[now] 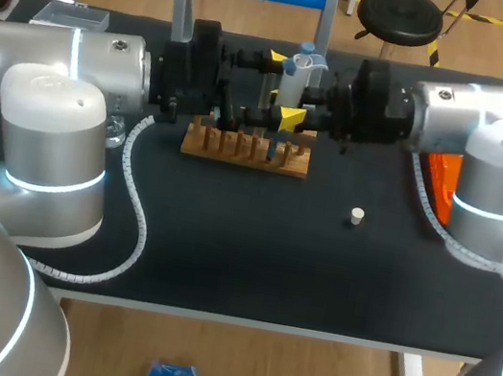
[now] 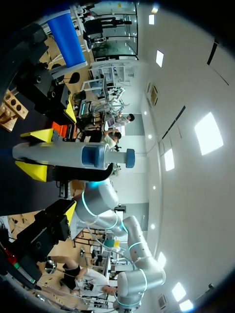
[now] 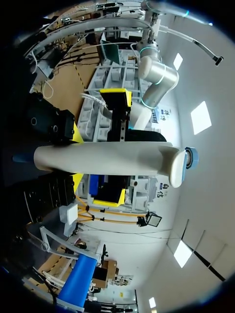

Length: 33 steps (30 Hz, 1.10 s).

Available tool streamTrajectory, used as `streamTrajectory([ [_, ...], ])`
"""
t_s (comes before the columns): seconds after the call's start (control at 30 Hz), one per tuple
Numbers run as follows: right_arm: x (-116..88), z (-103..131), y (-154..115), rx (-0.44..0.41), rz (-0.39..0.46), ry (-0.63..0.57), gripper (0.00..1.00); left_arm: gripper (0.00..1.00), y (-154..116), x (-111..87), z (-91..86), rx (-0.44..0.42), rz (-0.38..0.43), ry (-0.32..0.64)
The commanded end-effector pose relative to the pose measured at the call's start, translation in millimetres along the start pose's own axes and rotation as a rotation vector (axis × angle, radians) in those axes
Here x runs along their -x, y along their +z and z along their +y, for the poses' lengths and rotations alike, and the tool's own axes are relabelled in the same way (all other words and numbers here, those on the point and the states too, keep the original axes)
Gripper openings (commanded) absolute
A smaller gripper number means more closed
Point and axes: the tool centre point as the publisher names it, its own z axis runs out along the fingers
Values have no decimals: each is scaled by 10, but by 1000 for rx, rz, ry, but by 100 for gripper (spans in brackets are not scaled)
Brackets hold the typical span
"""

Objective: Invert the test tube, pick up the pipette, mount the tip to pipette, aspirate from beaker and dispense into the tube, eject the tip, return the pipette, and cap with the stopper.

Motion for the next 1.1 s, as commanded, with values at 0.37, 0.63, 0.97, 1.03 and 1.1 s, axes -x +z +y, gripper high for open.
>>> streamTrajectory([
  [0.37, -5, -13, 39, 0, -12, -1, 0, 80, 10, -11, 5, -3, -5, 1],
  [0.63, -2, -5, 26, 5, -20, 2, 0, 0, 10, -11, 5, -3, -5, 1],
  [0.97, 0, -3, 23, 7, -19, 6, 0, 0, 10, -11, 5, -3, -5, 1],
  [1.03, 2, -1, 22, 6, -18, 6, 0, 0, 10, -11, 5, -3, -5, 1],
  [1.1, 3, 0, 21, 4, -16, 6, 0, 0, 10, -11, 5, -3, -5, 1],
])
